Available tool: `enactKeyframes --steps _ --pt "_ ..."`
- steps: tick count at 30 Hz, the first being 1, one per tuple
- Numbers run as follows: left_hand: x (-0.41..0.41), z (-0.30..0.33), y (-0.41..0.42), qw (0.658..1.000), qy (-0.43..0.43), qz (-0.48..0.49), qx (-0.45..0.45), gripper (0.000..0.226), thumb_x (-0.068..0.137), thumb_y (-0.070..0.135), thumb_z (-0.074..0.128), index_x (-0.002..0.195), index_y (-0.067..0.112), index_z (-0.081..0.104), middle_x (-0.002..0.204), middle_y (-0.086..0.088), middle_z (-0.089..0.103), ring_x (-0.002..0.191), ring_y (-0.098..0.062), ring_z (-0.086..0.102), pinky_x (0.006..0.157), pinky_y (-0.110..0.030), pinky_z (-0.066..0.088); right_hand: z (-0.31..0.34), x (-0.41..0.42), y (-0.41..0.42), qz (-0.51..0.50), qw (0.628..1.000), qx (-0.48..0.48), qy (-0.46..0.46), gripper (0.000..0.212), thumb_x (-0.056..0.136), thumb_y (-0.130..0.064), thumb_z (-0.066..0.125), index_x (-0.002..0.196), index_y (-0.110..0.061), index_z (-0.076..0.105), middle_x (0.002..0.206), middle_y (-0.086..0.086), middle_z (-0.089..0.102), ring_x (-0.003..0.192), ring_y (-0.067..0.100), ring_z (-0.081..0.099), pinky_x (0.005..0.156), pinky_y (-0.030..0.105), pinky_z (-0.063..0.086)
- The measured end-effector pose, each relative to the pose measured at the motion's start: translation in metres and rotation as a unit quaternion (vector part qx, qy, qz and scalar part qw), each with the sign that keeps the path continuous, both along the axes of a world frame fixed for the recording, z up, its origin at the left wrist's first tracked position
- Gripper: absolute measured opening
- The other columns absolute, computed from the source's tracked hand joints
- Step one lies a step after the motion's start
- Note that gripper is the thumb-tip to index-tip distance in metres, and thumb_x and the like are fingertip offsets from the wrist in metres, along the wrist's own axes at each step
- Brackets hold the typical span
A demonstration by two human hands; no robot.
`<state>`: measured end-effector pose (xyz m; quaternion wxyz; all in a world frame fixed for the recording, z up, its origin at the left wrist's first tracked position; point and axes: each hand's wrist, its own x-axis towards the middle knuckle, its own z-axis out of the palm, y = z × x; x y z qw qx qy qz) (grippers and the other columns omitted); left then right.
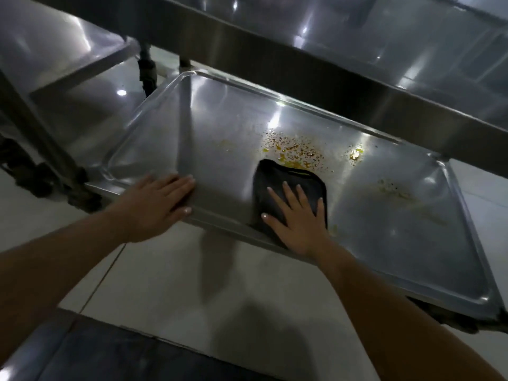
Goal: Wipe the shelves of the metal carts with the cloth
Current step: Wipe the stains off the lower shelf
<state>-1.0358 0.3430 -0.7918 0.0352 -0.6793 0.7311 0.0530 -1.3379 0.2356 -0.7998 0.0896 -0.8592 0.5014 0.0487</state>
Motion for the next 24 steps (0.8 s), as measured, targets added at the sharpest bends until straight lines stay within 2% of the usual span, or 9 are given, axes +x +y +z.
enactKeyframes --steps 3,5,7,9,11,13,19,21,24 --pt "0.037 -0.006 -0.004 0.998 -0.001 0.067 -0.015 0.09 0.08 0.073 -0.003 0.153 0.019 0.002 0.161 -0.001 0.006 0.148 -0.017 0.006 0.119 -0.044 0.005 0.003 -0.03 -0.001 -0.111 0.994 -0.005 0.024 0.071 0.083 -0.076 0.01 0.147 -0.05 -0.003 0.16 -0.012 -0.012 0.147 0.015 -0.015 0.111 0.06 -0.012" --pt "0.051 -0.013 -0.007 0.995 -0.014 0.094 -0.028 0.097 0.08 0.077 -0.008 0.153 0.015 0.007 0.161 -0.005 0.008 0.148 -0.019 0.006 0.118 -0.045 0.004 0.005 -0.036 0.0 -0.166 0.986 0.01 0.031 0.07 0.085 -0.075 0.014 0.148 -0.048 -0.004 0.16 -0.009 -0.012 0.147 0.016 -0.015 0.113 0.062 -0.01" --pt "0.055 -0.019 -0.007 0.994 -0.02 0.097 -0.037 0.101 0.08 0.077 -0.012 0.152 0.012 0.013 0.16 -0.007 0.013 0.148 -0.019 0.008 0.116 -0.044 0.004 0.003 -0.028 -0.001 -0.189 0.981 0.022 0.038 0.071 0.086 -0.075 0.015 0.147 -0.048 -0.007 0.16 -0.007 -0.015 0.146 0.018 -0.018 0.112 0.063 -0.01" --pt "0.054 -0.022 -0.006 0.994 -0.01 0.103 -0.046 0.097 0.084 0.075 -0.006 0.15 0.01 0.022 0.158 -0.01 0.022 0.147 -0.022 0.014 0.115 -0.045 0.006 0.001 -0.011 -0.002 -0.19 0.981 0.019 0.037 0.072 0.085 -0.076 0.014 0.148 -0.047 -0.009 0.16 -0.005 -0.017 0.146 0.021 -0.019 0.111 0.064 -0.011" --pt "0.053 -0.022 -0.005 0.993 -0.008 0.108 -0.052 0.096 0.086 0.074 -0.003 0.148 0.008 0.028 0.156 -0.012 0.028 0.146 -0.024 0.02 0.114 -0.046 0.01 0.001 0.017 -0.004 -0.161 0.986 0.003 0.032 0.074 0.085 -0.077 0.011 0.149 -0.045 -0.008 0.16 -0.003 -0.016 0.146 0.023 -0.019 0.11 0.064 -0.012" --pt "0.054 -0.021 -0.006 0.993 -0.004 0.11 -0.05 0.1 0.083 0.076 -0.006 0.149 0.008 0.026 0.157 -0.011 0.025 0.147 -0.023 0.017 0.114 -0.047 0.009 0.002 0.057 -0.008 -0.114 0.993 -0.012 0.021 0.074 0.084 -0.077 0.009 0.149 -0.044 -0.006 0.161 -0.001 -0.014 0.146 0.024 -0.018 0.109 0.064 -0.014" --pt "0.054 -0.021 -0.012 0.986 0.014 0.167 0.005 0.13 0.057 0.096 -0.009 0.152 0.008 -0.005 0.161 -0.009 -0.009 0.147 -0.02 -0.015 0.118 -0.046 -0.008 -0.004 0.194 -0.011 0.037 0.999 0.013 -0.028 0.07 0.088 -0.073 0.014 0.149 -0.043 -0.002 0.161 -0.001 -0.014 0.145 0.025 -0.022 0.104 0.064 -0.023" --pt "0.053 -0.019 -0.013 0.984 0.028 0.173 0.023 0.141 0.047 0.103 -0.001 0.151 0.008 -0.009 0.161 -0.009 -0.013 0.146 -0.019 -0.019 0.117 -0.046 -0.012 -0.003 0.201 -0.012 0.085 0.996 0.016 -0.039 0.066 0.089 -0.072 0.015 0.148 -0.046 0.001 0.161 -0.004 -0.011 0.145 0.023 -0.02 0.104 0.061 -0.023" --pt "0.052 -0.018 -0.014 0.983 0.056 0.175 0.024 0.146 0.043 0.106 0.007 0.151 0.009 -0.01 0.16 -0.009 -0.014 0.146 -0.019 -0.019 0.116 -0.045 -0.014 -0.003 0.156 -0.016 0.095 0.995 -0.012 -0.039 0.062 0.089 -0.072 0.016 0.146 -0.051 0.002 0.161 -0.009 -0.006 0.147 0.017 -0.013 0.109 0.06 -0.016"
